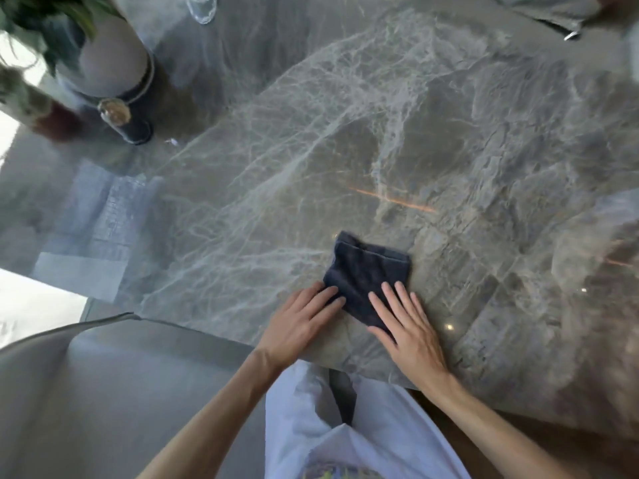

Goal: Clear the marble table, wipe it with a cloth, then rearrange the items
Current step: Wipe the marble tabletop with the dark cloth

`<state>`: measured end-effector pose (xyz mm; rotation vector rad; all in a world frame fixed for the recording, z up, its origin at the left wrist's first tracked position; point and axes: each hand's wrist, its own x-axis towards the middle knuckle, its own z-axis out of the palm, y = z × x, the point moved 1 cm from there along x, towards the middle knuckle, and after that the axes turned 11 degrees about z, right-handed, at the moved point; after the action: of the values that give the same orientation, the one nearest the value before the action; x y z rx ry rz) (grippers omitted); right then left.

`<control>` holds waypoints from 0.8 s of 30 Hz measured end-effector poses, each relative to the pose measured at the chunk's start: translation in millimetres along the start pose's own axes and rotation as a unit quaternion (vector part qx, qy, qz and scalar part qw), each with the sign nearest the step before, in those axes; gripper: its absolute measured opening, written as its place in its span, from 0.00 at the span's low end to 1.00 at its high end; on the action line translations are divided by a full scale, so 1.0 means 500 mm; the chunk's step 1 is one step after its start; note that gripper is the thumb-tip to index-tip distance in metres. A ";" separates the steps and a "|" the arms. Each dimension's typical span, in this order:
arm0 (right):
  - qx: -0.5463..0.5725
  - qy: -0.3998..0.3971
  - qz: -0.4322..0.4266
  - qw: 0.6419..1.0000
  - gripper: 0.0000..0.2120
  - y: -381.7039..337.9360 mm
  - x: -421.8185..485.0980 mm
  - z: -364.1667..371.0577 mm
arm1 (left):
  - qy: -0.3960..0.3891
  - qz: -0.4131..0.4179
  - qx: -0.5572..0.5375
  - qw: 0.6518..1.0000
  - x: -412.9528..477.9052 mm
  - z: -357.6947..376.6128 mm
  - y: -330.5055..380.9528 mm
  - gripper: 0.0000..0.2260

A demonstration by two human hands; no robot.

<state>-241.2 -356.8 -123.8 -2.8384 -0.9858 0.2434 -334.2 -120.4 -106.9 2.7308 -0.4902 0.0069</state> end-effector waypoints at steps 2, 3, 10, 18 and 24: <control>0.005 0.036 -0.009 0.999 0.22 -0.006 0.008 0.000 | 0.005 0.004 0.023 1.000 0.025 -0.007 -0.006 0.19; -0.001 0.054 -0.013 0.998 0.20 -0.009 0.014 0.001 | 0.011 0.000 0.036 0.999 0.038 -0.009 -0.007 0.18; 0.020 0.101 -0.030 0.994 0.15 -0.023 -0.029 0.000 | -0.028 -0.039 0.064 0.997 0.045 -0.011 0.052 0.09; 0.052 0.038 -0.124 0.990 0.12 -0.049 -0.171 -0.016 | -0.140 -0.114 0.018 0.983 -0.087 0.015 0.212 0.19; 0.122 -0.316 -0.082 0.937 0.15 -0.067 -0.147 -0.110 | -0.245 -0.270 -0.257 0.895 -0.135 -0.066 0.256 0.25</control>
<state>-307.7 -380.1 -56.4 -2.4580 -1.1764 1.2203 -439.1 -197.9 -35.6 2.2224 0.1563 -0.8444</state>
